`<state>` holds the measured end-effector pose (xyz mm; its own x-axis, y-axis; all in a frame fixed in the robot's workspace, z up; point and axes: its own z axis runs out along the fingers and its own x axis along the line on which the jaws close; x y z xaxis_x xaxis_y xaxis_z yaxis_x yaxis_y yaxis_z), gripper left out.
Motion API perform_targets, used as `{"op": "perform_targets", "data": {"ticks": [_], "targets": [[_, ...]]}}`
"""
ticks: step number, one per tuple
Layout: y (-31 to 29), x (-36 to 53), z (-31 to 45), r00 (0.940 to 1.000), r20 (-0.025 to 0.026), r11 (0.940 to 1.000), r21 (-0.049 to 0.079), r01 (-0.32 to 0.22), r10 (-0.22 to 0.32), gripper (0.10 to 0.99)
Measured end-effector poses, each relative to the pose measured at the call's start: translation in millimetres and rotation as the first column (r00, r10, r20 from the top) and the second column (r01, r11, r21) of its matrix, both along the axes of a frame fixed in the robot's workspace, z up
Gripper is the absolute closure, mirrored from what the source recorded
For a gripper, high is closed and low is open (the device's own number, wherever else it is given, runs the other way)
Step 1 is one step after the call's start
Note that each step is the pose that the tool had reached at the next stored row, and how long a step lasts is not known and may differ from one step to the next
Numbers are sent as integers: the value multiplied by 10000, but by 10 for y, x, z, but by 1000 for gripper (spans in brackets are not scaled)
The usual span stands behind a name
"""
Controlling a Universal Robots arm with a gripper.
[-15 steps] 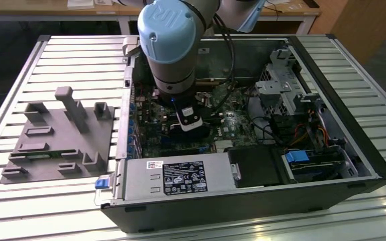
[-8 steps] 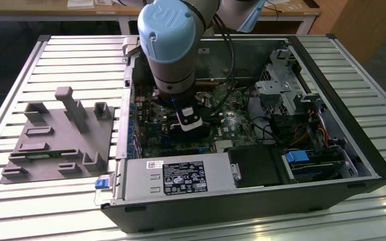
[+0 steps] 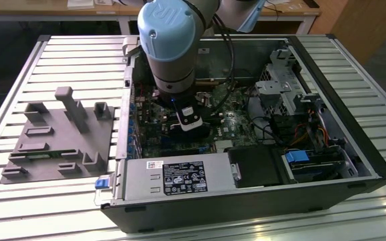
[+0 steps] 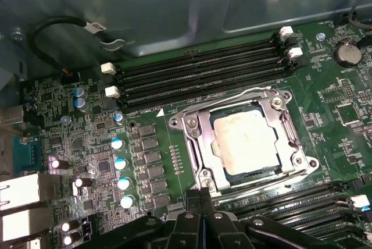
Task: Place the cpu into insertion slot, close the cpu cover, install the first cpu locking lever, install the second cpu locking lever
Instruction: 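Install the second cpu locking lever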
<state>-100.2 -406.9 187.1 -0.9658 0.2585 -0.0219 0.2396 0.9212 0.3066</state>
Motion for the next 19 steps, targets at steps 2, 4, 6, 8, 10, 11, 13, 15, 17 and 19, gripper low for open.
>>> {"op": "perform_targets", "data": {"ticks": [2, 4, 6, 8, 10, 11, 13, 15, 17, 19], "targets": [[1, 0, 6, 10000, 2, 10000, 3, 0, 0, 984], [-1, 0, 19, 10000, 2, 10000, 1, 1, -1, 984], [-2, -1, 45, 10000, 1, 10000, -1, 0, 0, 984], [0, 0, 64, 10000, 1, 10000, 2, -1, 1, 984], [5, 0, 65, 10000, 3, 10000, 6, 0, 0, 984], [8, 0, 66, 10000, 2, 10000, 4, 1, -1, 984], [20, 0, 67, 10000, 2, 10000, 4, 1, -1, 984], [42, 0, 66, 10000, 2, 10000, 3, 0, 0, 984], [60, 0, 67, 10000, 1, 10000, 2, 0, 0, 984], [68, 0, 65, 10000, 3, 10000, 9, -2, 2, 984]]}}
